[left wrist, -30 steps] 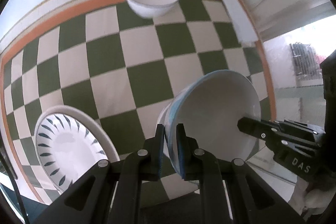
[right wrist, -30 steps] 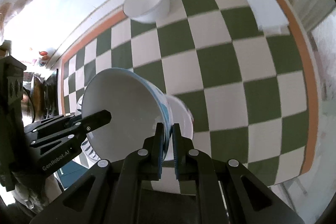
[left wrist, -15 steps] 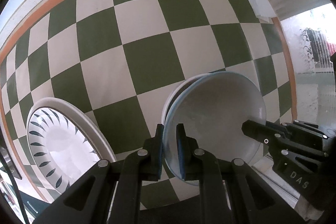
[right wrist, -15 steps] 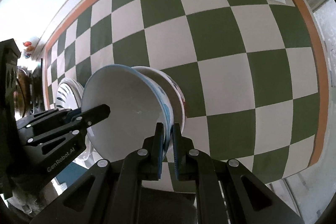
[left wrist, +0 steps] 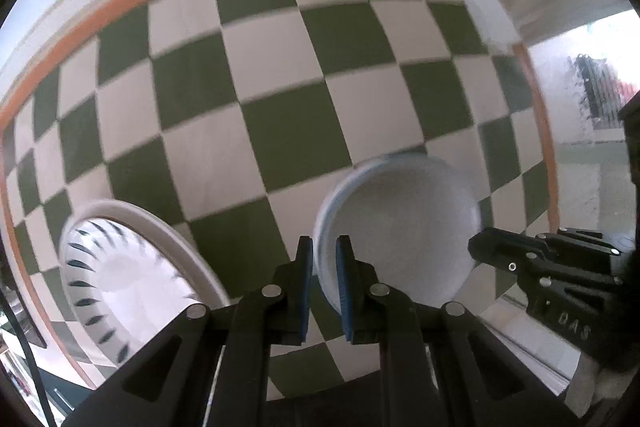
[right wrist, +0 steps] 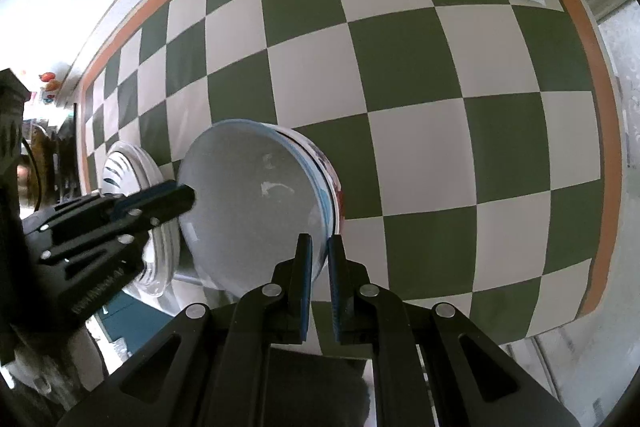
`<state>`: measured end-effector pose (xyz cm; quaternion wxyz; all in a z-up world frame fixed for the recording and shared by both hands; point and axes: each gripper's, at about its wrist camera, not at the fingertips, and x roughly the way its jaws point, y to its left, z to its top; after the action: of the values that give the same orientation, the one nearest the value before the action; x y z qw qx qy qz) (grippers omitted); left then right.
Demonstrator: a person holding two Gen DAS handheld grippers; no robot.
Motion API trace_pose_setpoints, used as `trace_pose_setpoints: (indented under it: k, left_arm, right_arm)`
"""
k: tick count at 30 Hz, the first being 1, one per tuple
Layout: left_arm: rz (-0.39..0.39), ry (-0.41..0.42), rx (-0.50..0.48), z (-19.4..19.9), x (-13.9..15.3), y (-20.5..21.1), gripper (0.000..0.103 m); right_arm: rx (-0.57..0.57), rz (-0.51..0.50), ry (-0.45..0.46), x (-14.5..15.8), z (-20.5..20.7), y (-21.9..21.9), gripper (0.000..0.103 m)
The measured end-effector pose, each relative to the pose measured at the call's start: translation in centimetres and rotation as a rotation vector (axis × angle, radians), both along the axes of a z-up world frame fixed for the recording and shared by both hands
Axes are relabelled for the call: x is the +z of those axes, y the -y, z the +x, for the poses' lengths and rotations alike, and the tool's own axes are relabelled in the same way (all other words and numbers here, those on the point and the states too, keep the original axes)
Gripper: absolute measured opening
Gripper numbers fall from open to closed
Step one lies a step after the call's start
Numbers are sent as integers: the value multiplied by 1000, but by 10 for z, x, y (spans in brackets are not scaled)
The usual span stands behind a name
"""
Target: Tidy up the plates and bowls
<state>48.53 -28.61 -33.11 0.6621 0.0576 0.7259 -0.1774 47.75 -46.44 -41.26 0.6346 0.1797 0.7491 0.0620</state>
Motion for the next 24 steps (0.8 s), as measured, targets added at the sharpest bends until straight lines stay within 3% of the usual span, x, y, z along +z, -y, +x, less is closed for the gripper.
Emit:
trace_pose_setpoints:
  k: [5, 7, 8, 9, 11, 16, 24]
  left_arm:
    - [-29, 124, 63, 36, 48, -14, 15]
    - [-41, 155, 114, 62, 57, -21, 24]
    - [-45, 156, 143, 78, 56, -24, 26]
    - [-47, 146, 168, 90, 51, -27, 26]
    - [-54, 118, 213, 113, 42, -31, 26]
    - [-62, 49, 286, 173, 5, -35, 26]
    - [-36, 9, 277, 225, -40, -25, 26]
  right_arm:
    - [-21, 10, 87, 34, 24, 15, 10]
    - [-48, 19, 130, 45, 43, 22, 19]
    - [-66, 31, 147, 48, 53, 26, 30]
    - [-87, 48, 164, 48, 66, 30, 39]
    - [-127, 83, 184, 44, 94, 36, 43]
    - [-197, 116, 204, 23, 157, 40, 43]
    - [-197, 84, 176, -18, 239, 24, 43]
